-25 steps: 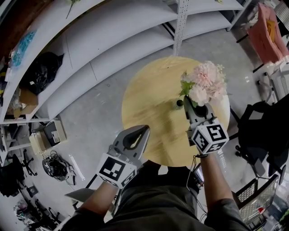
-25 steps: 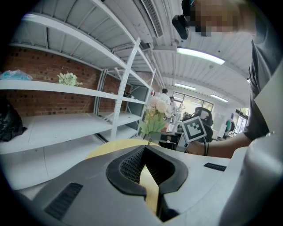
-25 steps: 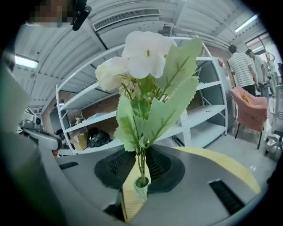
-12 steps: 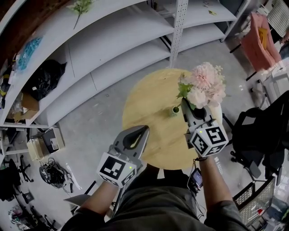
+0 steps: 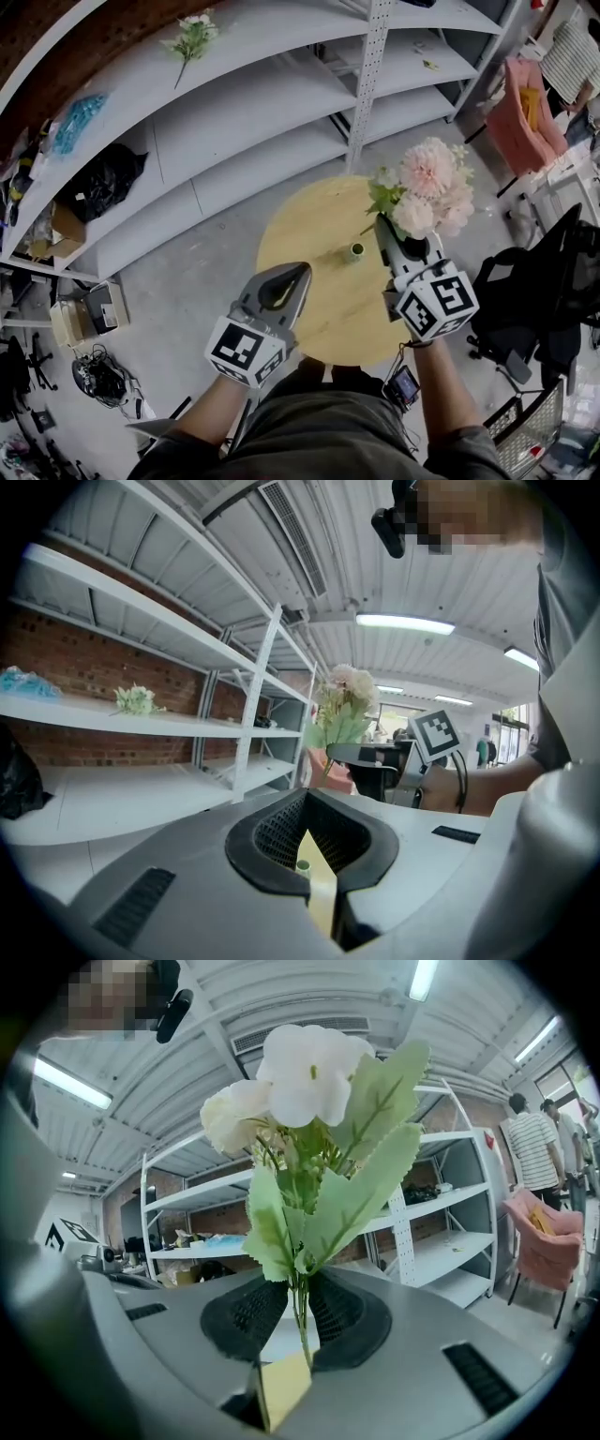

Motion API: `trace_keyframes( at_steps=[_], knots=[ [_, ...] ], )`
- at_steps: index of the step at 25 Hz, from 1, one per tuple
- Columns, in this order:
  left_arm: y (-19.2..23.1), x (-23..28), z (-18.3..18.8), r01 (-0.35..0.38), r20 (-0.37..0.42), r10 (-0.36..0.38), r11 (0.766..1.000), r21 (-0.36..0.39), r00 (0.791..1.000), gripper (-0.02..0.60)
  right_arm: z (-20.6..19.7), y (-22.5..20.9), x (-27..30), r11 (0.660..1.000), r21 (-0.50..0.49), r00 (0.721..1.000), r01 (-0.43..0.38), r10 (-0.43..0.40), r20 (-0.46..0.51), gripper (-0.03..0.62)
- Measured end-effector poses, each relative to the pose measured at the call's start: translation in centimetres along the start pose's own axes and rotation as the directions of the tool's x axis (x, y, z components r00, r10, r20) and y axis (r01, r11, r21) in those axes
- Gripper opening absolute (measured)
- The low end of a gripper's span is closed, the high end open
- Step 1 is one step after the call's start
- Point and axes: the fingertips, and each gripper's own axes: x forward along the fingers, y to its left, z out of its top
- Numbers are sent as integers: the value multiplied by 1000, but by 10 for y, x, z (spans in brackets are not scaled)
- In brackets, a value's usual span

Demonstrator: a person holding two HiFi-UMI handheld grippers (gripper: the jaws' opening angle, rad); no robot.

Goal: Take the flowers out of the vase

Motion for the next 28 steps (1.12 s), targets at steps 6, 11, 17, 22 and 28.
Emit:
trace_keyframes(
  at_steps=[6, 11, 17, 22, 28],
  knots=[
    [-3, -1, 25, -8, 48, 6, 1000, 29, 999, 9, 44, 11, -10, 1000, -2, 998, -26, 26, 51, 71],
    [-7, 3, 45, -16, 83, 11, 998, 54, 997, 9, 68, 18, -21, 998, -38, 996, -49, 52, 78, 71],
    [-18, 15, 70, -19, 121, 8, 996, 90, 993, 9, 81, 16, -35, 997, -51, 994, -63, 67, 83, 71],
    [-26, 23, 77, -13, 120, 1, 995, 104, 993, 9, 79, 14, -42, 996, -32, 994, -79, 81, 72, 71],
    [-31, 32, 80, -19, 114, 6, 993, 115, 993, 9, 75, 9, -46, 995, -14, 993, -97, 98, 65, 71]
  ],
)
